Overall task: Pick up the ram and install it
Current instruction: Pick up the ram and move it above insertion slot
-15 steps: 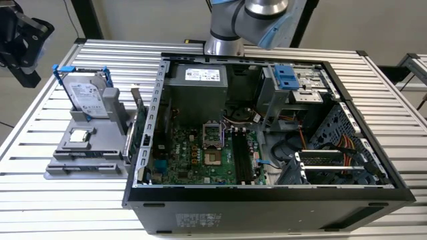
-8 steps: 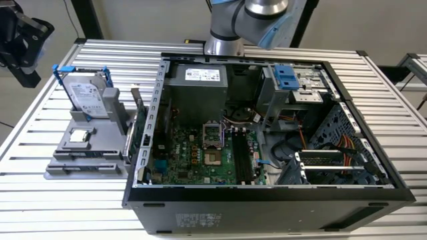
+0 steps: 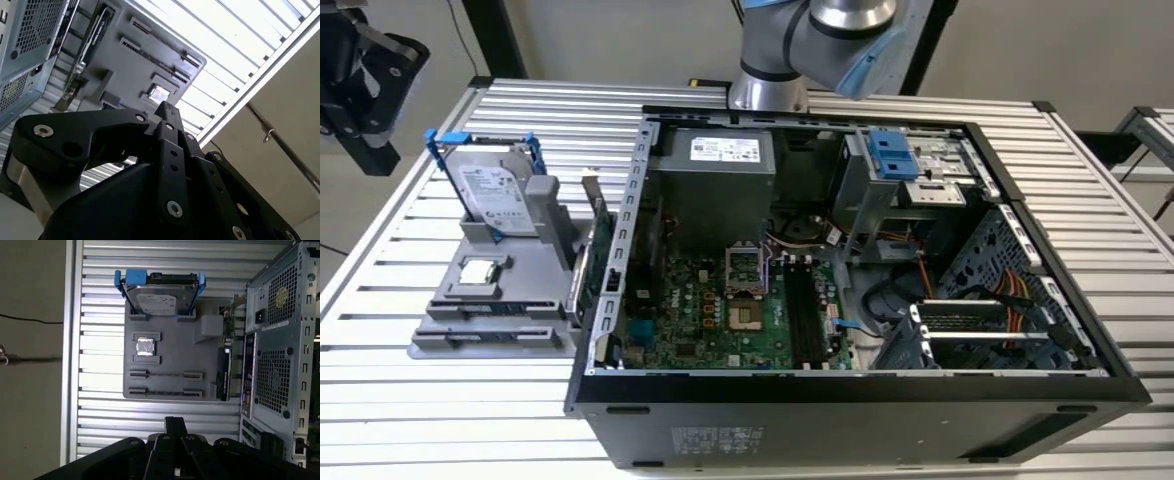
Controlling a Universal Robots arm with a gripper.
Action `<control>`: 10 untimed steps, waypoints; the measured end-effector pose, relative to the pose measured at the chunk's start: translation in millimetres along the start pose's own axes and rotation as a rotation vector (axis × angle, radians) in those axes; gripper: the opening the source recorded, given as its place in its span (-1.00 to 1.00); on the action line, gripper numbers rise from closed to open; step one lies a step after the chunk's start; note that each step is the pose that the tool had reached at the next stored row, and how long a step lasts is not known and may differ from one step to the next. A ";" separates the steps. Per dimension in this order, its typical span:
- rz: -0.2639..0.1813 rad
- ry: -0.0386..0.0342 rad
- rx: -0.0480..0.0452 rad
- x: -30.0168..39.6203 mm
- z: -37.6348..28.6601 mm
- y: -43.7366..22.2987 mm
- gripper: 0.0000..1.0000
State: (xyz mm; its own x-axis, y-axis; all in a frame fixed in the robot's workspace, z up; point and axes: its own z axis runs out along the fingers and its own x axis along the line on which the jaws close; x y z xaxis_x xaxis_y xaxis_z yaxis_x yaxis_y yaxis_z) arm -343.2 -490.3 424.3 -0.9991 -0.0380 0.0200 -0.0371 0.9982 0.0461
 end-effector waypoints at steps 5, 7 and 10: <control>-0.052 0.0024 0.0011 0.0 0.0 0.1 -1.00; -0.077 0.0036 0.0017 0.0 0.0 0.2 -1.00; -0.122 0.0056 0.0027 0.0 0.0 0.2 -1.00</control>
State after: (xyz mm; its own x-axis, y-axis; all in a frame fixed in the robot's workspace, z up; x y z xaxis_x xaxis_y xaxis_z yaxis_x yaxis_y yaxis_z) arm -343.2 -490.1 424.3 -0.9870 -0.1598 0.0200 -0.1587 0.9863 0.0459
